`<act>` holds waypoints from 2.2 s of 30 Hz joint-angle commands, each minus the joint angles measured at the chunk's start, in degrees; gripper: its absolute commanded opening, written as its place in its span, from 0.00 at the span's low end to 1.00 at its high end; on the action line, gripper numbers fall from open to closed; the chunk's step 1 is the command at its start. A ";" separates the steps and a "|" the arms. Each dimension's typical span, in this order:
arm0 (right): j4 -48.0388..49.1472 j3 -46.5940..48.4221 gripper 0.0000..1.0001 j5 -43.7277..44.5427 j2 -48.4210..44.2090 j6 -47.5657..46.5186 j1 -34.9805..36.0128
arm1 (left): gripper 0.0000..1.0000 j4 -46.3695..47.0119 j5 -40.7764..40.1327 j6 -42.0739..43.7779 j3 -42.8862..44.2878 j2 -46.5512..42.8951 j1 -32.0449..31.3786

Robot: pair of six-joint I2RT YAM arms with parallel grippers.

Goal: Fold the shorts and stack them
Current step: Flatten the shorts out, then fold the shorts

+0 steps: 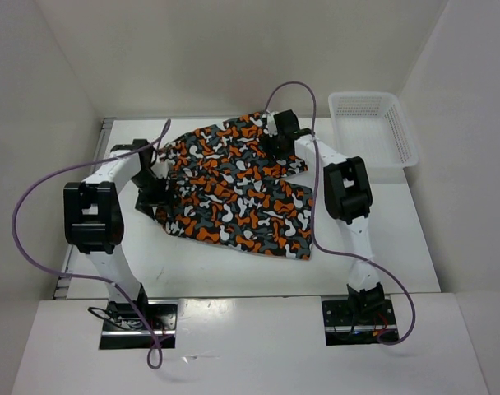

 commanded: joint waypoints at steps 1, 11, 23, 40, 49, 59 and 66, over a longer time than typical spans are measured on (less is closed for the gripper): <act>2.71 -4.69 0.72 5.47 -1.51 0.31 0.89 | 0.76 -4.66 8.93 0.19 -2.62 3.00 -1.53; 2.54 -15.34 0.58 8.03 -7.22 -2.60 2.12 | 0.43 2.64 -0.11 0.19 -13.51 0.74 -1.90; -6.94 -38.46 0.10 1.01 -27.87 -6.20 6.86 | 0.48 -5.00 -3.81 0.19 -22.31 -15.00 -7.07; -2.30 32.59 0.73 1.86 10.65 12.32 1.07 | 0.99 9.41 5.59 0.19 15.45 4.93 5.75; -1.16 47.14 0.83 14.61 26.50 16.39 1.06 | 1.00 10.63 1.99 0.19 25.85 18.81 5.76; -2.83 49.94 0.90 18.64 30.30 15.08 1.06 | 1.00 10.64 -1.17 0.19 27.61 25.41 4.70; -1.42 51.99 0.90 20.08 32.49 11.56 1.06 | 0.81 10.64 -0.64 0.19 26.38 25.42 3.56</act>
